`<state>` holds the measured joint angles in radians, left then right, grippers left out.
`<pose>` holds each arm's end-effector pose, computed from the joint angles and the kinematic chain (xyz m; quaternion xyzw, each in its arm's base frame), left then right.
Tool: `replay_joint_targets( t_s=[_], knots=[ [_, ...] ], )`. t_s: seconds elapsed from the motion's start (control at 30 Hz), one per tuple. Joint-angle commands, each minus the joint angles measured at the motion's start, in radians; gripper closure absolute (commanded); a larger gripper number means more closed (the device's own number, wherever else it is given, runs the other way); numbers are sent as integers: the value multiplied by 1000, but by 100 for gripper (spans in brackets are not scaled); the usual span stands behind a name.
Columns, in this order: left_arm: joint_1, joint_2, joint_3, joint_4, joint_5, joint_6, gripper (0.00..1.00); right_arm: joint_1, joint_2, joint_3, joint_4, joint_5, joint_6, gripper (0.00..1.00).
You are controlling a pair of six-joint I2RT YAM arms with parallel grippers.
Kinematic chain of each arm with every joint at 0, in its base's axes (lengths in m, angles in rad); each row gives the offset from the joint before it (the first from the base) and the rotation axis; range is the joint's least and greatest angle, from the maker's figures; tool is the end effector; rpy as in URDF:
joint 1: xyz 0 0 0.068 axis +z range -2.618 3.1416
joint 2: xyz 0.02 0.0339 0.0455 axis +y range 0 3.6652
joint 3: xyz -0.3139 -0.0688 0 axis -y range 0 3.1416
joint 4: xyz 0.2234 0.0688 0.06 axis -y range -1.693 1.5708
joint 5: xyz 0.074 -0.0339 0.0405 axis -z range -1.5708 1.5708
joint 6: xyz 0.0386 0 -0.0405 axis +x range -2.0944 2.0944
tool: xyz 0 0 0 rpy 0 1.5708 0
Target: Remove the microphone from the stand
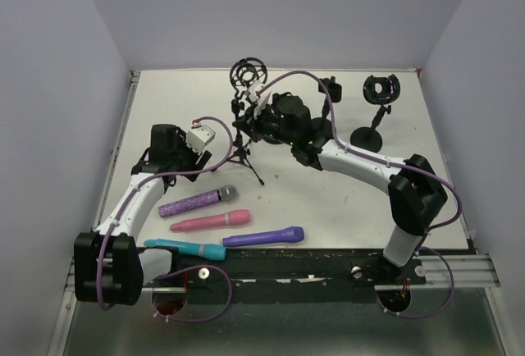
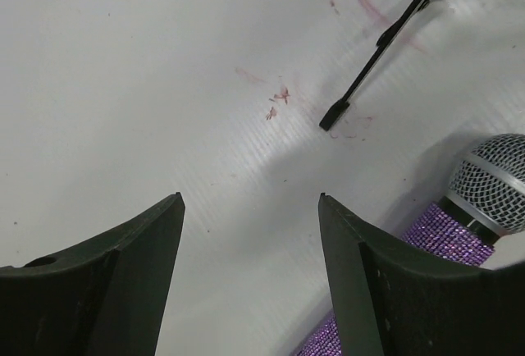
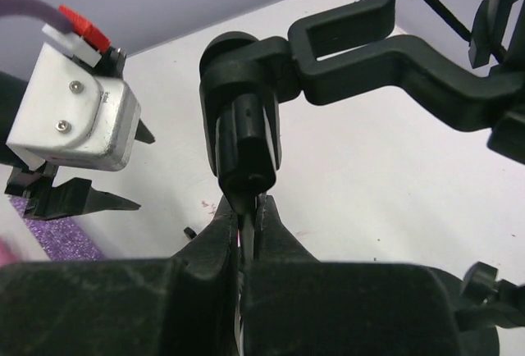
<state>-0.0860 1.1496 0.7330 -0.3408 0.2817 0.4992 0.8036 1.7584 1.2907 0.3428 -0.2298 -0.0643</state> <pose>0.1993 -0.0280 0.2881 0.3155 0.8547 -0.0458 0.4098 0.2822 0.3054 0.3608 -0.3820 0.6440 0.3176 0.5818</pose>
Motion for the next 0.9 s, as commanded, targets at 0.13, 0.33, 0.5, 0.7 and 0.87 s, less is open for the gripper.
replay_joint_targets(
  t_s=[0.13, 0.33, 0.5, 0.7, 0.87],
  knots=[
    [29, 90, -26, 45, -58, 53, 28, -4, -40, 27, -39, 195, 49, 99],
    [29, 87, -79, 22, 5, 82, 28, -6, -66, -7, -42, 181, 52, 98],
    [28, 93, -80, 8, 56, 98, 28, -6, -68, 2, -67, 109, 32, 78],
    [28, 94, -34, -53, 93, 108, 28, -7, -73, 10, -91, -31, -40, 45],
    [28, 88, 0, -119, 117, 159, 28, -14, -71, 32, -134, -98, -89, 32]
  ],
)
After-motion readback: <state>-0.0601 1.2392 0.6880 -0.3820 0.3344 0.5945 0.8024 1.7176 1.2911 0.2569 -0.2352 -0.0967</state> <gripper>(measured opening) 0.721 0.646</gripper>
